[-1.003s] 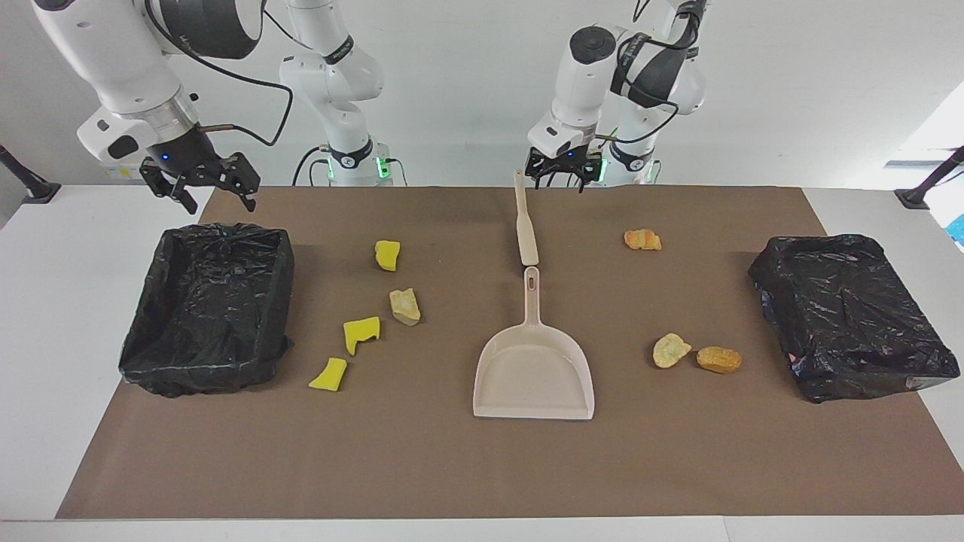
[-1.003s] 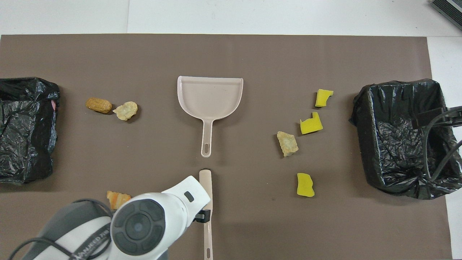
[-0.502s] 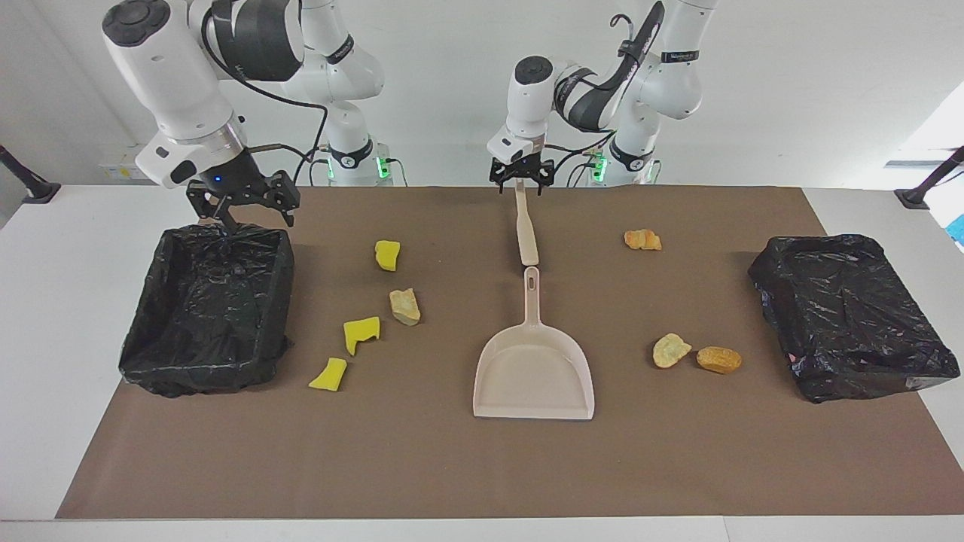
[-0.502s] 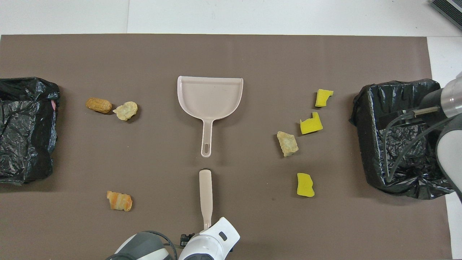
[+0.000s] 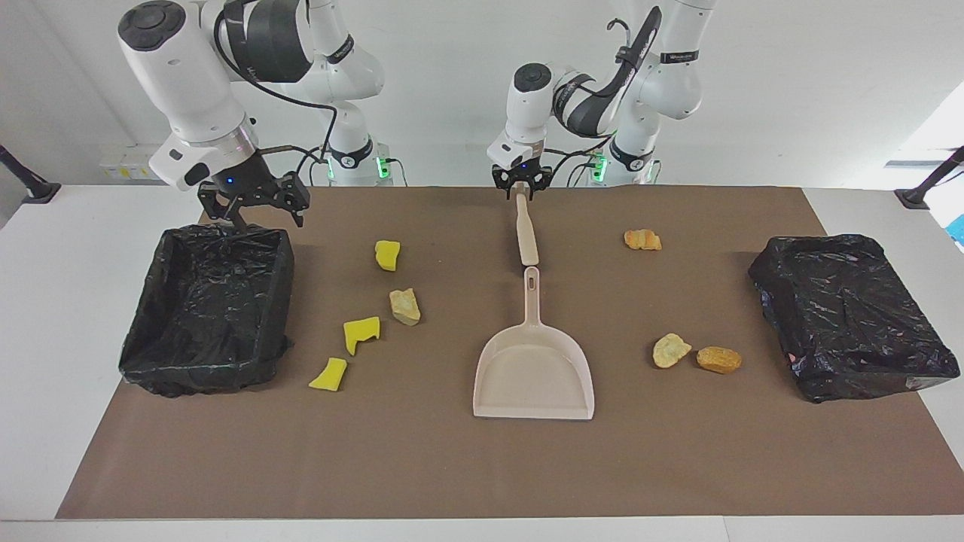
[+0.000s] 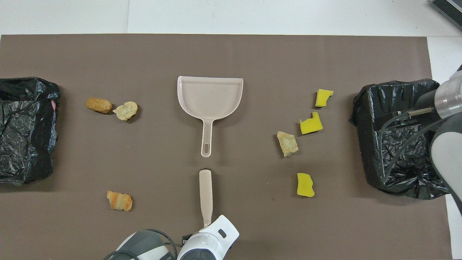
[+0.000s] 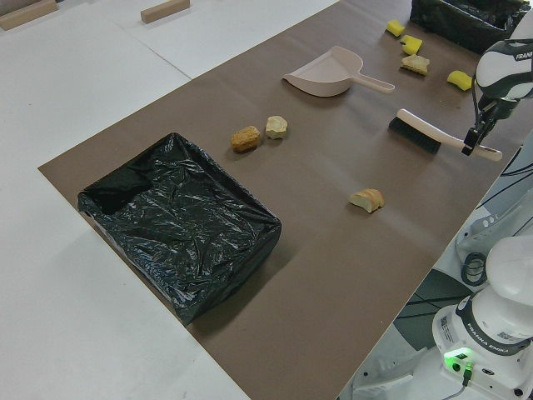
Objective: Sweep and dump trash in bin
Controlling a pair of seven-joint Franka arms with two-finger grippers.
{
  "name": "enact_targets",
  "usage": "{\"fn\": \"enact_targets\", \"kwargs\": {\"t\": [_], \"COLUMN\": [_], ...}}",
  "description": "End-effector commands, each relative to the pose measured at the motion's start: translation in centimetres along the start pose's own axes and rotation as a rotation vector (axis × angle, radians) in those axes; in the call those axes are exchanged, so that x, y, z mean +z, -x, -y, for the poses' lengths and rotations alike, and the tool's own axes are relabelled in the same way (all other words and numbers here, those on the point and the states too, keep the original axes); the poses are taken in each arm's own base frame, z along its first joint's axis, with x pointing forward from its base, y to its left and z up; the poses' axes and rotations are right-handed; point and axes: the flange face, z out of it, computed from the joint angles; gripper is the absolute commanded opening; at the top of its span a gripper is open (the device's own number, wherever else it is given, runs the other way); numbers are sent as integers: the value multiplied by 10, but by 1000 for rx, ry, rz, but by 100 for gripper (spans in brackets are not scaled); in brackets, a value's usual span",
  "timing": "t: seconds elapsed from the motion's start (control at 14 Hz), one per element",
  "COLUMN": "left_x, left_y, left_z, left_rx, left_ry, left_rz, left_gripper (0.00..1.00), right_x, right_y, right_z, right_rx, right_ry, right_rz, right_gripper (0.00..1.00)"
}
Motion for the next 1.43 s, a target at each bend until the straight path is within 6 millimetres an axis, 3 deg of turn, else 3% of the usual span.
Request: {"fn": "enact_targets", "kwargs": {"t": [0.0, 0.14, 0.29, 0.36, 0.5, 0.79, 1.0, 1.22, 1.36], "left_x": [-9, -27, -52, -66, -94, -88, -71, -49, -34], "left_y": [-7, -15, -28, -28, -32, -32, -26, -16, -13], "left_z": [-5, 0, 24, 43, 91, 142, 168, 182, 183], "left_rx": [-8, -34, -104, -139, -256, -548, -702, -844, -908], "left_ry": [-26, -39, -82, -108, -132, -249, -296, -356, -375], "left_rz": [52, 76, 133, 159, 201, 249, 287, 318, 319], "left_gripper": [0, 0, 0, 0, 0, 0, 0, 0, 0], "right_x": [1, 1, 0, 3, 15, 47, 81, 115, 142], "right_y": [7, 7, 7, 5, 2, -9, -21, -36, -37], "right_z": [0, 0, 0, 1, 25, 117, 191, 244, 297], "right_rx": [19, 19, 20, 19, 32, 111, 167, 218, 204], "right_ry": [9, 9, 9, 9, 5, -13, -25, -46, -39], "right_rz": [-12, -12, -14, -14, -12, -76, -101, -162, -196], "right_gripper": [100, 100, 100, 100, 100, 100, 100, 100, 100]}}
